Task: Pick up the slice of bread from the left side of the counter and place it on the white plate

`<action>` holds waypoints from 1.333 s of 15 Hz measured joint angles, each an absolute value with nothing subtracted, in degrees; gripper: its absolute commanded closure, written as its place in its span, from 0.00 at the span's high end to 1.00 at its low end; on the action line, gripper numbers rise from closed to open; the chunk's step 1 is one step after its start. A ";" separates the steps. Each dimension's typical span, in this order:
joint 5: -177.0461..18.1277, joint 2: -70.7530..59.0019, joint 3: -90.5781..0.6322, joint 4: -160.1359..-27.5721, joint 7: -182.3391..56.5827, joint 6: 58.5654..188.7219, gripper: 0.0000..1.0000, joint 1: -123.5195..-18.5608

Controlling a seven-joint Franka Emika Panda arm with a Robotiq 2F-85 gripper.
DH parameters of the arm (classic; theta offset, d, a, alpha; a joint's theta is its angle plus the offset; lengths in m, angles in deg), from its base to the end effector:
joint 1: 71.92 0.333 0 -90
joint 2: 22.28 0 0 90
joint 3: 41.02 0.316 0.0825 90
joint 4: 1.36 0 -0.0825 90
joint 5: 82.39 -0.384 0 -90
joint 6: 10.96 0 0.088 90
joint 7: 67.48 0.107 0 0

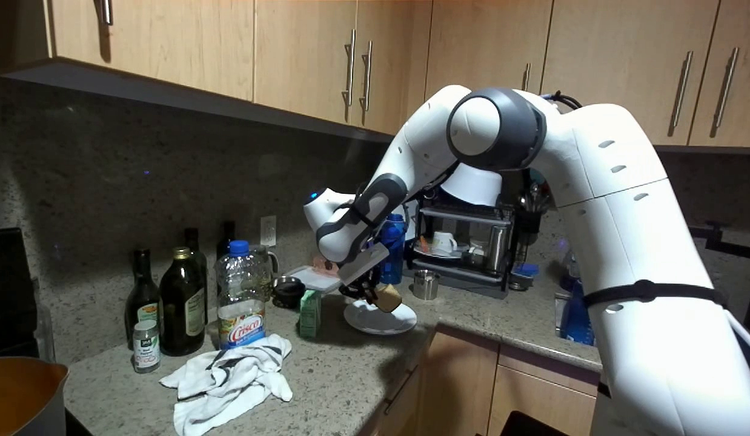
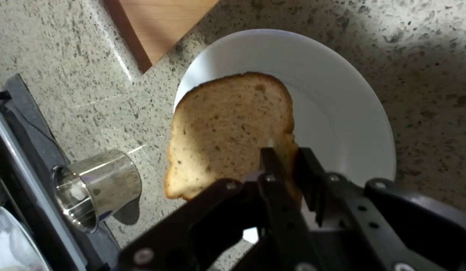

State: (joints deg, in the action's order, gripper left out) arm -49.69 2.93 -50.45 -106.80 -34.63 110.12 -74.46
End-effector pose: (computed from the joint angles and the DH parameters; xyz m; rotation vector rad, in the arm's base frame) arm 0.6112 -0.1485 0.2868 2.5281 -0.5511 -0.0870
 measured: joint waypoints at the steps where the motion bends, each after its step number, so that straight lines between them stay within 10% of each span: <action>1: -49.83 2.93 -50.45 -106.78 -34.63 110.12 0.19 -74.44; 3: -49.88 2.93 -50.45 -106.67 -34.63 110.12 0.05 -74.44; 20: -55.76 13.89 -51.94 -93.85 -39.60 109.68 0.05 -74.62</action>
